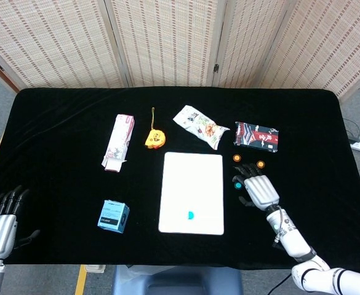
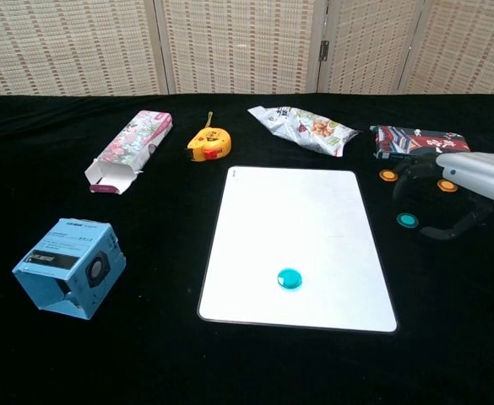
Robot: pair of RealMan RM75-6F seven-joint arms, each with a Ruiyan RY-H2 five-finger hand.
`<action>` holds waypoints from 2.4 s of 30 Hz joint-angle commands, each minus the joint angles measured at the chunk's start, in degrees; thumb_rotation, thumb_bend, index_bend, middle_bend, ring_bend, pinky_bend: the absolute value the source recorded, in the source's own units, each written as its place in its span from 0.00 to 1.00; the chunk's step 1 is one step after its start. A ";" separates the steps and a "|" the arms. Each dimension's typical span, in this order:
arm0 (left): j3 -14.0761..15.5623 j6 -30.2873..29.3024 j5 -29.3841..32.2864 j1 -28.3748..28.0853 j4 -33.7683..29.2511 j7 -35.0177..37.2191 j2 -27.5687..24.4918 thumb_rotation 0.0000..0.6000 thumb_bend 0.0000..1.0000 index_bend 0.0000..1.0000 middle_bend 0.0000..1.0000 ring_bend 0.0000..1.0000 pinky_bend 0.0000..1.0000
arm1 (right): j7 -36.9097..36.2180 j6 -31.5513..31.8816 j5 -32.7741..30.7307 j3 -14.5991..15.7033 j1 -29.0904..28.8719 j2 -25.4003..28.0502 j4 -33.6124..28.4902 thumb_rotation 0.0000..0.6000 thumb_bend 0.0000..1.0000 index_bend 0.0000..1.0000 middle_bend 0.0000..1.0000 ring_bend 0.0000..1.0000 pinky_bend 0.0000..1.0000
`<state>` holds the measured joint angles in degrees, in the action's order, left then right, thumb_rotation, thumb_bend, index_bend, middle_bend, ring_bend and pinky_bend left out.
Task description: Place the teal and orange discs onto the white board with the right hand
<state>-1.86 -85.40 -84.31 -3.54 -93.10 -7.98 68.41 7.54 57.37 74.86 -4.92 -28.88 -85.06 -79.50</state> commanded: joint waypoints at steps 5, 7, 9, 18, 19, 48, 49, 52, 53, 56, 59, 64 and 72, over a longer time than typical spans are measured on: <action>-0.02 -0.36 0.11 0.22 -0.39 -0.17 -0.46 1.00 0.19 0.02 0.01 0.02 0.00 | -1.93 -2.02 -1.75 -0.61 -0.40 -2.06 4.90 1.00 0.37 0.36 0.15 0.06 0.00; -0.02 -0.39 0.23 0.29 -0.43 -0.28 -0.55 1.00 0.19 0.02 0.01 0.02 0.00 | -2.50 -2.72 -2.14 -0.88 -0.72 -2.59 6.14 1.00 0.37 0.36 0.15 0.06 0.00; -0.01 -0.36 0.34 0.32 -0.45 -0.44 -0.55 1.00 0.19 0.02 0.01 0.02 0.00 | -2.77 -3.64 -2.42 -1.10 -1.24 -3.12 7.43 1.00 0.37 0.36 0.15 0.06 0.00; -0.06 -0.19 0.57 0.28 -0.51 -0.58 -0.48 1.00 0.19 0.02 0.01 0.02 0.00 | -2.69 -5.98 -3.39 -1.99 -3.03 -4.80 9.77 1.00 0.37 0.39 0.15 0.06 0.00; -0.07 -0.16 0.64 0.29 -0.48 -0.54 -0.47 1.00 0.19 0.02 0.01 0.02 0.00 | -2.66 -6.08 -3.48 -2.03 -3.10 -4.87 9.85 1.00 0.37 0.39 0.15 0.06 0.00; 0.01 0.19 0.88 0.29 -0.06 -0.46 -0.43 1.00 0.19 0.02 0.01 0.02 0.00 | -4.92 -4.42 -2.39 -1.91 -2.66 -2.80 7.07 1.00 0.37 0.50 0.21 0.08 0.00; 0.01 0.26 0.85 0.23 -0.10 -0.57 -0.47 1.00 0.19 0.02 0.01 0.02 0.00 | -5.31 -3.99 -1.78 -1.68 -2.40 -2.01 5.72 1.00 0.37 0.50 0.21 0.08 0.00; -0.15 0.23 0.75 0.07 -0.41 -0.75 -0.56 1.00 0.19 0.02 0.01 0.02 0.00 | -5.89 -2.83 0.83 -0.51 -1.90 0.51 1.05 1.00 0.37 0.50 0.21 0.08 0.00; -0.19 0.16 0.70 0.06 -0.52 -0.77 -0.58 1.00 0.19 0.02 0.01 0.02 0.00 | -5.80 -2.58 1.59 -0.12 -1.82 1.08 -0.31 1.00 0.37 0.50 0.21 0.08 0.00; -0.25 0.11 0.45 -0.09 -0.97 -1.04 -0.63 1.00 0.19 0.02 0.01 0.02 0.00 | -5.17 -2.41 4.08 1.20 -2.04 2.22 -4.90 1.00 0.37 0.50 0.21 0.08 0.00; -0.19 0.16 0.18 -0.22 -1.37 -1.40 -0.72 1.00 0.19 0.02 0.01 0.02 0.00 | -3.53 -2.81 5.79 2.12 -2.72 1.87 -7.48 1.00 0.37 0.50 0.21 0.08 0.00; -0.12 0.00 0.14 -0.13 -1.48 -1.39 -0.74 1.00 0.19 0.02 0.01 0.02 0.00 | -0.72 -4.75 6.31 2.68 -4.34 -0.20 -9.20 1.00 0.37 0.50 0.21 0.08 0.00; 0.10 0.17 0.43 0.09 -0.53 -0.52 -0.35 1.00 0.19 0.02 0.01 0.02 0.00 | 2.33 -5.92 5.25 2.74 -5.48 -2.57 -9.15 1.00 0.37 0.50 0.21 0.08 0.00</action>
<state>-1.77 -85.26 -83.92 -3.46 -93.67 -8.54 68.03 9.68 51.59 80.28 -2.17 -34.22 -87.44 -88.68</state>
